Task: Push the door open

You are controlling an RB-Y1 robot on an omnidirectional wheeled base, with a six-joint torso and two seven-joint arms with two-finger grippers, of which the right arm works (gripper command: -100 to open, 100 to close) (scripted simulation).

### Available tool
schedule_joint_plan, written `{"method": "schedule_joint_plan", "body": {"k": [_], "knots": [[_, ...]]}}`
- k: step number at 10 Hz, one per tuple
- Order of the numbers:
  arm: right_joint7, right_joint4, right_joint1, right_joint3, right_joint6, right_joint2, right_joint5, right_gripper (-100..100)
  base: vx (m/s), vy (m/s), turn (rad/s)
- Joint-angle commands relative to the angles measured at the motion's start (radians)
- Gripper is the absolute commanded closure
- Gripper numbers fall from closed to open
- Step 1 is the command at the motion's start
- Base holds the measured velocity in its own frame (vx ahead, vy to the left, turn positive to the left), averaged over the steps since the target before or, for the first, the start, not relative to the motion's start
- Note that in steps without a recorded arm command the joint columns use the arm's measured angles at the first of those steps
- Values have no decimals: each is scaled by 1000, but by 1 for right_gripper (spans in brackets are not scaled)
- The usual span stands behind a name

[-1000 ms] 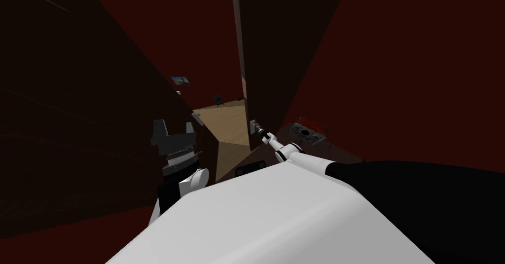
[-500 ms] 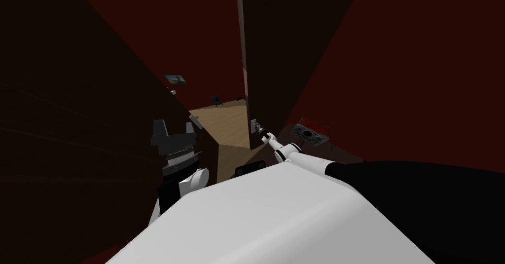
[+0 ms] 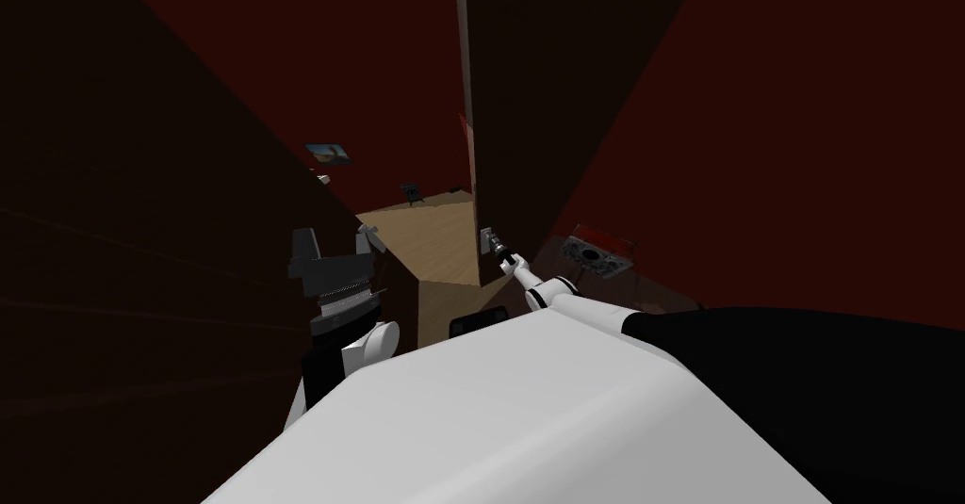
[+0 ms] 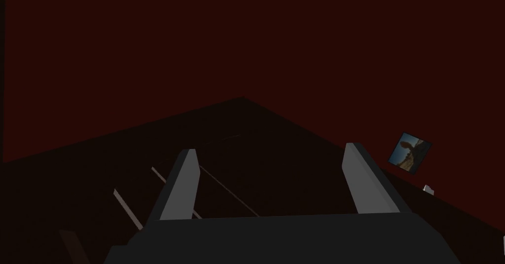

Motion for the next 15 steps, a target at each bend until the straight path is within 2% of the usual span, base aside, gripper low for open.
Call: {"method": "schedule_joint_plan", "body": {"k": [1,2,3,4,6,7,9,11,14,15], "knots": [[18,33,-28,-26,-16,-10,-12,100,85,96,-41],[35,32,-28,-41,-11,-7,-20,100,98,70,-33],[35,32,-28,-41,-11,-7,-20,100,86,54,-20],[60,31,-28,-63,-2,-1,-32,100,122,109,-76],[68,31,-27,-70,0,0,-36,100,126,126,-75],[92,30,-27,-91,8,6,-48,100,112,102,-83],[115,30,-27,-111,16,10,-59,100,144,120,-62],[121,30,-27,-118,18,12,-62,100,118,108,-44],[164,28,-26,-156,32,22,-83,100,166,122,-72],[164,28,-26,-156,32,22,-83,100,114,92,-41]]}}
